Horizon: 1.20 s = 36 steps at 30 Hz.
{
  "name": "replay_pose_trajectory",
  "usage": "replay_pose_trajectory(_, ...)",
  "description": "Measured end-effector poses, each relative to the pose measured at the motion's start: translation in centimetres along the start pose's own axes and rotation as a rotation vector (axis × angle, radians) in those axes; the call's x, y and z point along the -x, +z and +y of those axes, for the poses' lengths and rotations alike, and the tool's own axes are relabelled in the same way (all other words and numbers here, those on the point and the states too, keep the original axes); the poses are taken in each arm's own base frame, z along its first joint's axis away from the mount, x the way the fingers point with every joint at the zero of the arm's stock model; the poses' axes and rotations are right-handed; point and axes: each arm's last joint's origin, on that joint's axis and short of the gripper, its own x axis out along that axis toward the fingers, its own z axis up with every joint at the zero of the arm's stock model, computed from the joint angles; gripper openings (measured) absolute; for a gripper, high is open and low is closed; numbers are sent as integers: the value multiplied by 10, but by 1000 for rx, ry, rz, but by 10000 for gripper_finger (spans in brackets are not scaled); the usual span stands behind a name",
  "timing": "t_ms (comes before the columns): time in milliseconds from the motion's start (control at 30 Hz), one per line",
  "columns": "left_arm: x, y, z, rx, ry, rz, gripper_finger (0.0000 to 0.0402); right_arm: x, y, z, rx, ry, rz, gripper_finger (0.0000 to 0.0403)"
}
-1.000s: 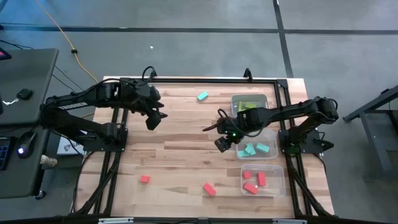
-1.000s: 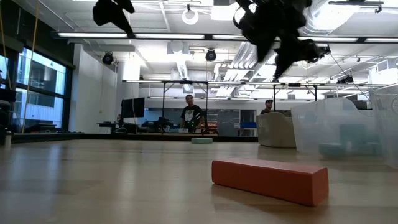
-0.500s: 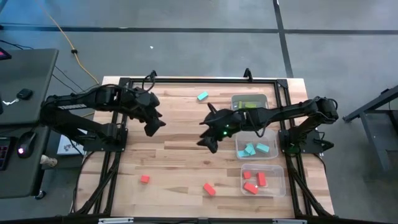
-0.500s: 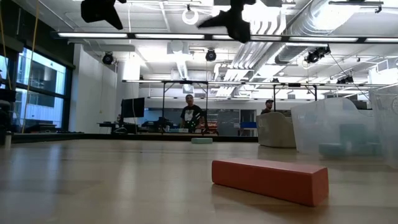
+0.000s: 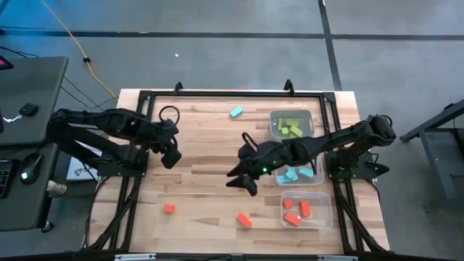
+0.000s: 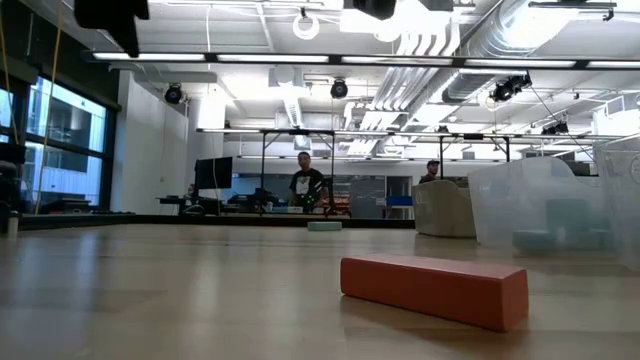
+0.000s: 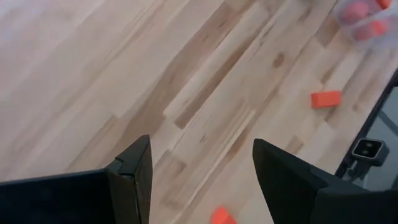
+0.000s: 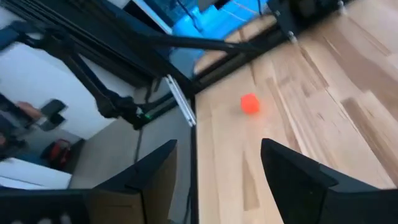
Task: Sort & place blocks by color
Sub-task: Put the orange block into the bottom transparent bin
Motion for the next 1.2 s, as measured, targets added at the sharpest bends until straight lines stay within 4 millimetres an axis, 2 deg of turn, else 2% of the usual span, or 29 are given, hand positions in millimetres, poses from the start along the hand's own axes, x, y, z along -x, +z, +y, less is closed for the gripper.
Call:
replay_pose_trajectory(267, 2, -19, -13, 13, -10, 46, 198, -1, -26, 10, -72, -133, 71, 220)
replay_pose_trajectory(467, 4, -32, -22, 30, -17, 39, 198, -4, -41, 19, -93, -158, 84, 220)
replay_pose_trajectory(833, 7, -44, -29, 24, -28, 27, 197, -38, -81, 8, -182, -221, 261, 220)
replay_pose_trajectory(1200, 8, -48, -31, 20, -28, 10, 197, -40, -97, 7, -238, -302, 316, 220)
